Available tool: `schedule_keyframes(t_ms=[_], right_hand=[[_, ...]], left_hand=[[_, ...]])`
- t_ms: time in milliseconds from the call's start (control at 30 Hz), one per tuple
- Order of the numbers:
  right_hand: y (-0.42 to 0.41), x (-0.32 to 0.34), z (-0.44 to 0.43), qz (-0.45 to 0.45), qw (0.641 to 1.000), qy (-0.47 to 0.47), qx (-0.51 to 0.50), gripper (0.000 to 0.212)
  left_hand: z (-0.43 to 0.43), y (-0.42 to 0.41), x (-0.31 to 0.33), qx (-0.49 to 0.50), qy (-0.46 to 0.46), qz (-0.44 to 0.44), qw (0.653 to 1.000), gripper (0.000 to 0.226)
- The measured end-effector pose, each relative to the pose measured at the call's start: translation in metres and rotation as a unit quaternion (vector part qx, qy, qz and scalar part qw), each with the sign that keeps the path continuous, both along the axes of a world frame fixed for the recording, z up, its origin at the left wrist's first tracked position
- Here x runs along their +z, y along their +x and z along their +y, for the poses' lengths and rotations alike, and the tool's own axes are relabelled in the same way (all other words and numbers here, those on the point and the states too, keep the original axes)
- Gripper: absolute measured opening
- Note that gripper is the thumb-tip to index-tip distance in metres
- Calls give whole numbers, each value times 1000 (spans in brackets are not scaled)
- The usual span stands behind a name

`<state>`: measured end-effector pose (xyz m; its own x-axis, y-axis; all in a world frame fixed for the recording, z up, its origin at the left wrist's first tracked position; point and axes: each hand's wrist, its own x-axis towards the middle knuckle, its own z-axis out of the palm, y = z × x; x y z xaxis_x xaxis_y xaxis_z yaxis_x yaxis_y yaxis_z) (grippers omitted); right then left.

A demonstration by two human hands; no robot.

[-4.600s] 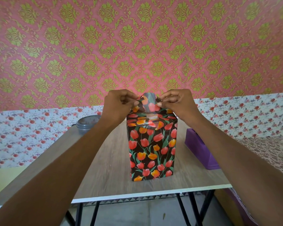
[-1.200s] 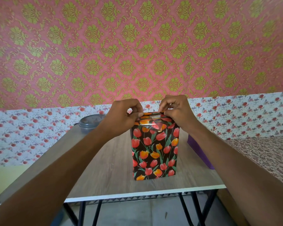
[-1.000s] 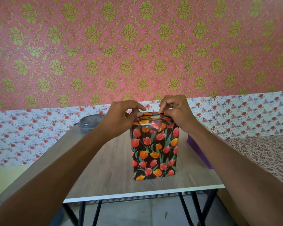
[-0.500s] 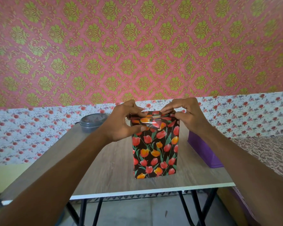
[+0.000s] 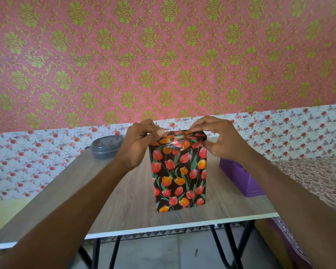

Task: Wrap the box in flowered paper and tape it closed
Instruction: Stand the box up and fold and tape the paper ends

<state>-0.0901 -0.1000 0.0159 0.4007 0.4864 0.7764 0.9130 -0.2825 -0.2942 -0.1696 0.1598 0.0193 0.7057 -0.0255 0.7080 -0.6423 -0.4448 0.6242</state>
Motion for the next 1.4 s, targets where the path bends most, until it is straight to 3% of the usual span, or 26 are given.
schedule_keyframes(t_ms=[133, 400, 533, 600, 733, 933, 1000, 1133, 1267, 1400], right_hand=[[0, -3, 1, 45, 999, 16, -14, 39], [-5, -2, 4, 81, 996, 36, -14, 40], [-7, -3, 2, 89, 995, 37, -22, 40], [-7, -3, 2, 88, 995, 36, -21, 40], [-5, -4, 1, 90, 995, 41, -9, 39], [0, -7, 2, 99, 994, 42, -4, 40], [0, -6, 1, 97, 994, 40, -8, 40], [0, -6, -1, 105, 994, 32, -9, 41], [1, -5, -1, 109, 994, 26, -9, 41], [1, -4, -1, 112, 993, 29, -10, 41]], left_hand=[[-10, 2, 5, 53, 24, 23, 998, 41], [-26, 11, 24, 121, 158, 38, 979, 32], [-11, 11, 39, 74, 167, 90, 979, 14], [-3, 9, 47, 53, 214, 90, 971, 13], [4, 4, 56, 51, 328, 35, 943, 15], [-3, 6, 57, 107, 519, -55, 846, 24], [-3, 6, 55, 123, 530, -62, 836, 28], [-2, 5, 54, 111, 500, -77, 855, 24], [-2, 6, 55, 114, 505, -94, 850, 15], [-6, 1, 62, 95, 491, -62, 864, 20]])
